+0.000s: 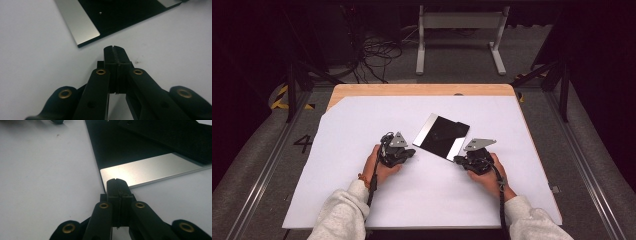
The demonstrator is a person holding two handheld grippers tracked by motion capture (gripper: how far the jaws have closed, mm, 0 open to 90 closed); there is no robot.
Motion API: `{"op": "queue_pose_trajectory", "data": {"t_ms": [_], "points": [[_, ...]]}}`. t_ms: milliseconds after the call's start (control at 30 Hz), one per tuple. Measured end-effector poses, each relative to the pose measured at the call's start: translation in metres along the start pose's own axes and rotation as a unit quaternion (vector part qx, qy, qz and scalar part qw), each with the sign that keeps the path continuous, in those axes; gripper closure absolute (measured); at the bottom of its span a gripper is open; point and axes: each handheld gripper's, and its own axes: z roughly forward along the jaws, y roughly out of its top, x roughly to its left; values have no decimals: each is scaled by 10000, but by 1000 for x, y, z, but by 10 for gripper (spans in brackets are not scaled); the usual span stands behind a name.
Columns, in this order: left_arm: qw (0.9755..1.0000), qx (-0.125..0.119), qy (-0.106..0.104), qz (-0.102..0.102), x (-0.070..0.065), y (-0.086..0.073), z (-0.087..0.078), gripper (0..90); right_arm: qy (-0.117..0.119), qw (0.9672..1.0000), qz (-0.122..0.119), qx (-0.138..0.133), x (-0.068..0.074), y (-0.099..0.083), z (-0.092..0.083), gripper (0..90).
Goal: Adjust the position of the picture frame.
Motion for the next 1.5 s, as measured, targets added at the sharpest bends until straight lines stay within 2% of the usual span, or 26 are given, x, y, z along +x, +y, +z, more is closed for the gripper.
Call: {"op": "queue_pose_trajectory", "data": {"t_ms": [67, 367, 533, 667, 933, 1167, 1333, 1400, 1433, 1500], "points": [[10000, -20, -16, -52, 1, 0, 0, 900, 0, 10000, -49, 21, 3, 2, 2, 900], [10000, -27, -49, -6, -1, 0, -2, 900, 54, 10000, -53, 9, 8, 6, 7, 900], [10000, -48, -66, -38, -2, 0, -3, 900, 58, 9999, -155, 8, 10, 8, 9, 900], [10000, -32, -60, -3, -4, 1, -4, 900, 84, 9999, -92, 6, 10, 9, 10, 900], [10000, -42, -85, -30, -3, 1, -4, 899, 104, 9998, -144, 17, 12, 12, 14, 900], [10000, -47, -80, -35, -3, 0, -5, 900, 119, 9996, -266, 40, 16, 17, 17, 900], [9999, -110, -114, -68, -3, -2, -12, 900, 117, 9993, -344, 12, 6, 17, 12, 900], [9997, -150, -100, -142, -2, -4, -18, 900, -156, 9994, -272, -150, -10, 19, 1, 900], [9997, -178, -88, -170, -2, -6, -21, 900, -360, 9988, -309, -155, -19, 20, -2, 900], [9997, -180, -69, -161, -2, -7, -24, 900, -509, 9985, -89, -199, -36, 19, -4, 900]]}}
